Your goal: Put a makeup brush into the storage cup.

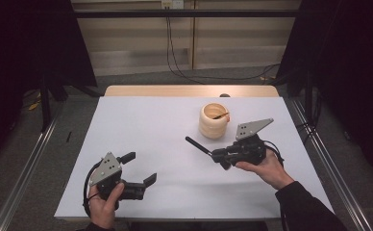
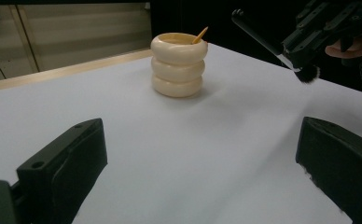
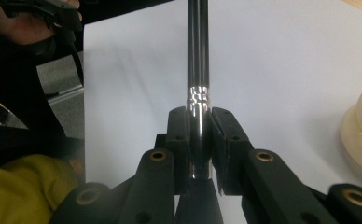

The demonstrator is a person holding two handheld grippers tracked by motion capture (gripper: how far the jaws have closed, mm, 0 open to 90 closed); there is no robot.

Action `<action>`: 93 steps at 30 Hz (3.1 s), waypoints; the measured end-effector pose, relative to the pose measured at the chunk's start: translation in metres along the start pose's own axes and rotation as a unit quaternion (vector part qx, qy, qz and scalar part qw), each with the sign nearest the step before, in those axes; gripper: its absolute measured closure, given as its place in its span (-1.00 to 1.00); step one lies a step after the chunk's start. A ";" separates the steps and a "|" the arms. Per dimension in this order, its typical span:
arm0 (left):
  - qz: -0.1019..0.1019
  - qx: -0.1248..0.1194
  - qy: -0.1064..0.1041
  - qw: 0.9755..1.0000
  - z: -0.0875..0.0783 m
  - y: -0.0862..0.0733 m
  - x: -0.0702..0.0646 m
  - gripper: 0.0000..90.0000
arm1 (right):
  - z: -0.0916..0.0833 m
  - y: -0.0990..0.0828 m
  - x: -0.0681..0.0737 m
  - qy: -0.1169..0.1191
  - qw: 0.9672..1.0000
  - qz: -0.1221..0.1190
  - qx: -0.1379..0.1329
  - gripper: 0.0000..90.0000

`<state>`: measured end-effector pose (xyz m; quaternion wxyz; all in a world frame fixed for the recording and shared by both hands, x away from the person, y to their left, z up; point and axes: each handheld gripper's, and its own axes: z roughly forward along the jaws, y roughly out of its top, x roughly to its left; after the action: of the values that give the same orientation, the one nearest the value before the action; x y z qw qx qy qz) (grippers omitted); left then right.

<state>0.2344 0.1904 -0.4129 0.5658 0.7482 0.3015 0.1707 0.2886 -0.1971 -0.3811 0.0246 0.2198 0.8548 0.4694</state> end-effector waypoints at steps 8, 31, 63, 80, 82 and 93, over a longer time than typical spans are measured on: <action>-0.004 0.003 -0.006 1.000 0.005 0.002 0.000 -0.96 | 0.008 0.004 0.000 0.010 1.000 -0.007 0.028 0.74; 0.017 0.024 -0.037 0.999 0.023 0.019 -0.003 -0.96 | 0.024 0.012 0.002 0.036 0.995 -0.031 0.093 0.74; 0.058 0.095 -0.124 0.986 0.051 0.033 -0.013 -0.93 | 0.044 0.022 0.011 0.065 0.976 -0.086 0.190 0.74; 0.085 0.170 -0.170 0.967 0.069 0.034 -0.019 -0.93 | 0.053 0.025 0.021 0.078 0.965 -0.102 0.228 0.74; 0.084 0.170 -0.174 0.966 0.071 0.035 -0.019 -0.93 | 0.053 0.025 0.023 0.077 0.965 -0.098 0.230 0.74; 0.104 0.204 -0.190 0.955 0.079 0.037 -0.022 -0.93 | 0.056 0.028 0.026 0.082 0.961 -0.113 0.240 0.74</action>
<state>0.2739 0.1106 -0.3995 0.4272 0.8935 0.1372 0.0183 0.2891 -0.1301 -0.3856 -0.0463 0.0823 0.9607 0.2609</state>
